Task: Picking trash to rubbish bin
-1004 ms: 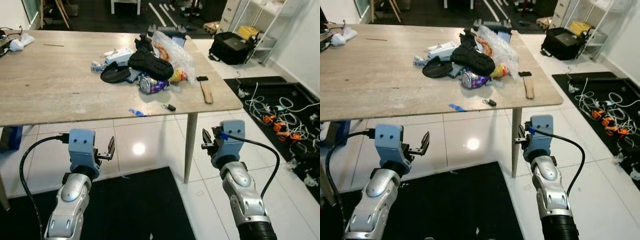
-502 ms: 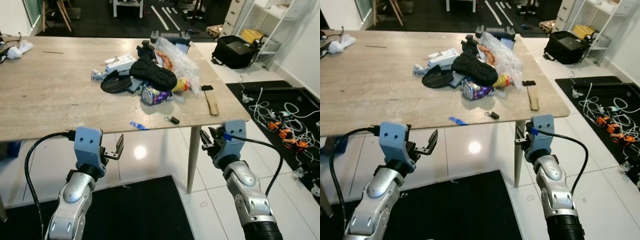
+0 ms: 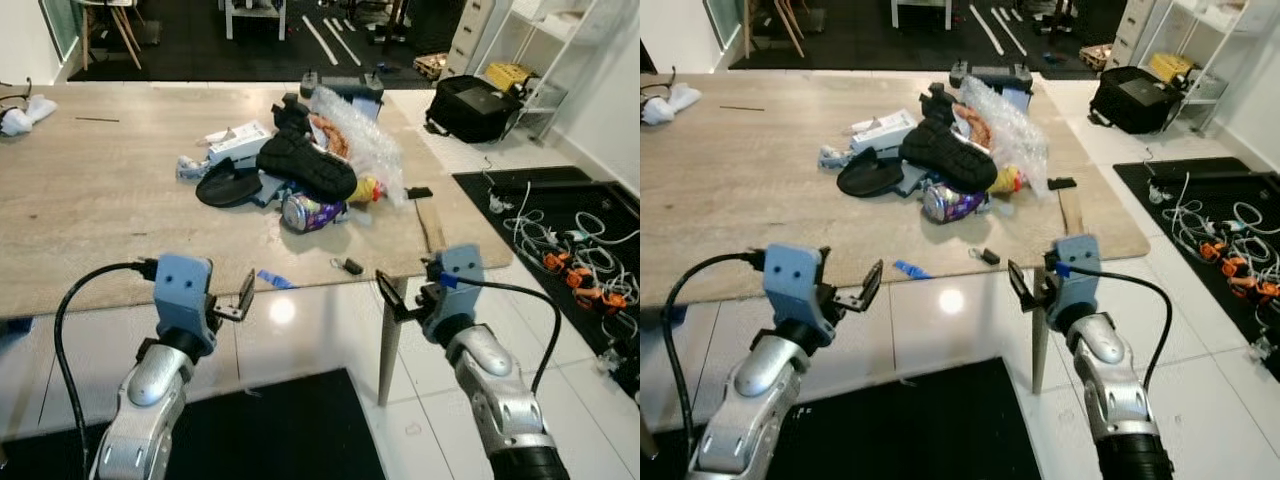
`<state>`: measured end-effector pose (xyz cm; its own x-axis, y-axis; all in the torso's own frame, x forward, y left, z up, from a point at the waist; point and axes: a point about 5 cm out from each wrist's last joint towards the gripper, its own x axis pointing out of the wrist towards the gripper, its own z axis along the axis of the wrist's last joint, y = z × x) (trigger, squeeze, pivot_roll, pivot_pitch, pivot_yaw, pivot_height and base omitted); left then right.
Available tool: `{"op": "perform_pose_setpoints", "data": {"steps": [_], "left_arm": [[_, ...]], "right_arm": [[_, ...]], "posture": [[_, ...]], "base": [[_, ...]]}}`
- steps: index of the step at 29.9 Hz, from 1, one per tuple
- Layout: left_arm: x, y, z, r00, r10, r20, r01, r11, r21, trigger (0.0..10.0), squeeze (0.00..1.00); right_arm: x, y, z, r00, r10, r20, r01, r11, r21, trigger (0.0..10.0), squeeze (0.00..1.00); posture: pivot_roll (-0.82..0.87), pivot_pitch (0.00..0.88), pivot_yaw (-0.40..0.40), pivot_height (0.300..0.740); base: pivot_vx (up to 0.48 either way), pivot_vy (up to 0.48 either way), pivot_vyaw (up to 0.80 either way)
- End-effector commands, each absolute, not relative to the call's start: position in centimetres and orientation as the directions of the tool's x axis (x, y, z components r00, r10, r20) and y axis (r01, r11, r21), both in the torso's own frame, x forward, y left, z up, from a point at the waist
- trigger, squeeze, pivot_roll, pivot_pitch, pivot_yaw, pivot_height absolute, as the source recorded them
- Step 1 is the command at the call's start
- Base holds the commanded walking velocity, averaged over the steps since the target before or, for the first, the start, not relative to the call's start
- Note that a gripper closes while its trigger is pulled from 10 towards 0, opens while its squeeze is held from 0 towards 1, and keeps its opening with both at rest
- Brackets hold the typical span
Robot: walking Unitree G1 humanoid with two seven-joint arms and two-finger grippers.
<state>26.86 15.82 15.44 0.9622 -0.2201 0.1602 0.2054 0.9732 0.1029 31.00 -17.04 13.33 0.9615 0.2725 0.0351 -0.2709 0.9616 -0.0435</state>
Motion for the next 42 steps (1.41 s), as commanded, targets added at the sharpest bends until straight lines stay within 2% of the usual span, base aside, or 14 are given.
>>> {"op": "perform_pose_setpoints", "data": {"steps": [1,7,10,14,18,29,34,42], "left_arm": [[26.6,15.9,15.2,0.961,-0.238,0.138,0.222,0.968,0.119,10.0,0.0],[26.5,15.6,15.3,0.951,-0.275,0.141,0.257,0.957,0.136,10.0,0.0],[26.2,15.2,15.3,0.933,-0.336,0.133,0.314,0.936,0.162,10.0,0.0],[25.8,15.0,15.3,0.905,-0.404,0.131,0.378,0.907,0.184,10.0,0.0],[25.3,14.6,15.9,0.861,-0.488,0.142,0.462,0.868,0.179,10.0,0.0],[24.5,13.9,16.0,0.778,-0.617,0.115,0.588,0.781,0.211,10.0,0.0],[24.1,13.6,16.1,0.74,-0.666,0.097,0.637,0.739,0.22,10.0,0.0],[24.2,13.2,16.3,0.722,-0.685,0.096,0.654,0.721,0.227,10.0,0.0]], "right_arm": [[30.8,-17.0,12.7,0.961,0.277,0.007,-0.277,0.96,-0.043,10.0,0.0],[30.8,-17.2,12.6,0.957,0.289,0.002,-0.289,0.957,-0.039,10.0,0.0],[30.8,-17.1,12.2,0.948,0.316,-0.031,-0.315,0.949,0.024,10.0,0.0],[30.8,-17.0,12.1,0.934,0.353,-0.05,-0.352,0.936,0.02,10.0,0.0],[30.6,-16.4,12.0,0.912,0.404,-0.068,-0.404,0.915,0.02,10.0,0.0],[30.0,-15.5,11.2,0.882,0.459,-0.106,-0.458,0.888,0.038,10.0,0.0],[29.6,-15.3,11.0,0.861,0.489,-0.137,-0.492,0.871,0.021,10.0,0.0],[29.3,-15.5,10.4,0.865,0.476,-0.16,-0.48,0.877,0.009,10.0,0.0]], "posture": [[-0.04,0.104,-0.105,0.74],[-0.04,0.105,-0.105,0.74],[-0.05,0.107,-0.106,0.74],[-0.05,0.107,-0.106,0.74],[-0.05,0.116,-0.107,0.74],[-0.05,0.12,-0.101,0.74],[-0.05,0.121,-0.101,0.74],[-0.05,0.122,-0.099,0.74]], "base": [[0.326,0.0,0.0],[0.329,0.0,0.0],[0.324,0.0,0.0],[0.302,0.0,0.0],[0.0,0.0,0.0],[0.0,0.0,0.0],[0.0,0.0,0.0],[0.0,0.0,0.0]]}}
